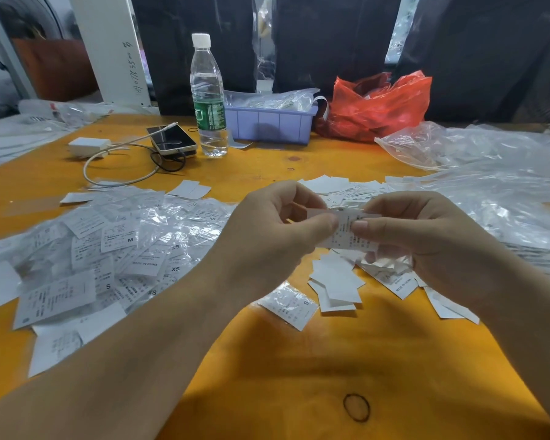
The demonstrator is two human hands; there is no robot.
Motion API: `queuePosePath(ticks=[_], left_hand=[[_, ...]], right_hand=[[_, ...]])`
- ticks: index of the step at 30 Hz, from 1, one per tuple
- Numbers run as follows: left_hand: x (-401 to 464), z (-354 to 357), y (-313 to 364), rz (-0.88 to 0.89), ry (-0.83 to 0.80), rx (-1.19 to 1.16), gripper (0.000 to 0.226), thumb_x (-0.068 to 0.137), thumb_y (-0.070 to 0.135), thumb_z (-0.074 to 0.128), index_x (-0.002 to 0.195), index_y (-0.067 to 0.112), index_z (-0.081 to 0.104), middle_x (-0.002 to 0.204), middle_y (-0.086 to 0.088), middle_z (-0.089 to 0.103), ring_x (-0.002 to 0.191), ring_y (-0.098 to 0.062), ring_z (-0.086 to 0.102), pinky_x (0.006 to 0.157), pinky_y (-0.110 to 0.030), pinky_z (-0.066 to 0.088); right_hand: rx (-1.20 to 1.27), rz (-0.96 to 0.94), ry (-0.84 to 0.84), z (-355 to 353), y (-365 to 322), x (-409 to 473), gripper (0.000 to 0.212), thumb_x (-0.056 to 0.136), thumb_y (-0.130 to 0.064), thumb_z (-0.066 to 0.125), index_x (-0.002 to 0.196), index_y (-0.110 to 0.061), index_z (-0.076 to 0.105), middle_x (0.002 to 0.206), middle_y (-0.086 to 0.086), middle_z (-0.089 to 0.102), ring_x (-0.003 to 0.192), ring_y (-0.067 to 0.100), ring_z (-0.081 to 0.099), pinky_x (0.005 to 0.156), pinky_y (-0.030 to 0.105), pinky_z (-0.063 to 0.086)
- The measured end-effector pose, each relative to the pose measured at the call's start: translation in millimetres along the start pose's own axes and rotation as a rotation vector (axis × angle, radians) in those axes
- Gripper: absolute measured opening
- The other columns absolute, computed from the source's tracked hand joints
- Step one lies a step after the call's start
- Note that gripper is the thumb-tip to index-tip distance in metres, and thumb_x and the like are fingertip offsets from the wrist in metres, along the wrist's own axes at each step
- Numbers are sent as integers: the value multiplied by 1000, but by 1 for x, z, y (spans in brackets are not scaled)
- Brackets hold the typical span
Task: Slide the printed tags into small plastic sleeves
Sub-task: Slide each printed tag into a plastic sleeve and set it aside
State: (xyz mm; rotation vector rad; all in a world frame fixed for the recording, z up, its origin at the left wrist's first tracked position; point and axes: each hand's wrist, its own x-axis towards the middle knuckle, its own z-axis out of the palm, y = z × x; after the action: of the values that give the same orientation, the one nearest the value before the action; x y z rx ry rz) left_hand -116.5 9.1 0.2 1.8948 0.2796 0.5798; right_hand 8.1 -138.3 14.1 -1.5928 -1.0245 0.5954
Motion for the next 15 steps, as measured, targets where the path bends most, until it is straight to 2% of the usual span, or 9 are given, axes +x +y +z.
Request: queuePosePath(ticks=[5,11,15], left_hand=[[2,-1,-1,-26,-42,-10,13,91,19,63,83,12,71,68,4,71,57,-5,60,51,-20,50],[2,1,-3,-26,-57,-10,11,91,20,64,84,14,71,69,4,71,57,-5,60,50,-19,49],[3,1,-3,-37,-78,-42,12,92,18,63,88,9,70,69,2,71,57,-6,60,50,-20,49]], right_hand=[[31,-3,30,0,-2,0,12,65,-31,69,61,-20,72,80,10,73,64,8,59,57,15,47],[43,17,21,-2,-1,0,12,64,-30,70,60,-19,72,84,12,71,69,9,61,59,18,50],[54,11,28,-1,-1,-1,12,64,-29,70,63,-17,72,87,15,72,66,12,58,59,20,51]])
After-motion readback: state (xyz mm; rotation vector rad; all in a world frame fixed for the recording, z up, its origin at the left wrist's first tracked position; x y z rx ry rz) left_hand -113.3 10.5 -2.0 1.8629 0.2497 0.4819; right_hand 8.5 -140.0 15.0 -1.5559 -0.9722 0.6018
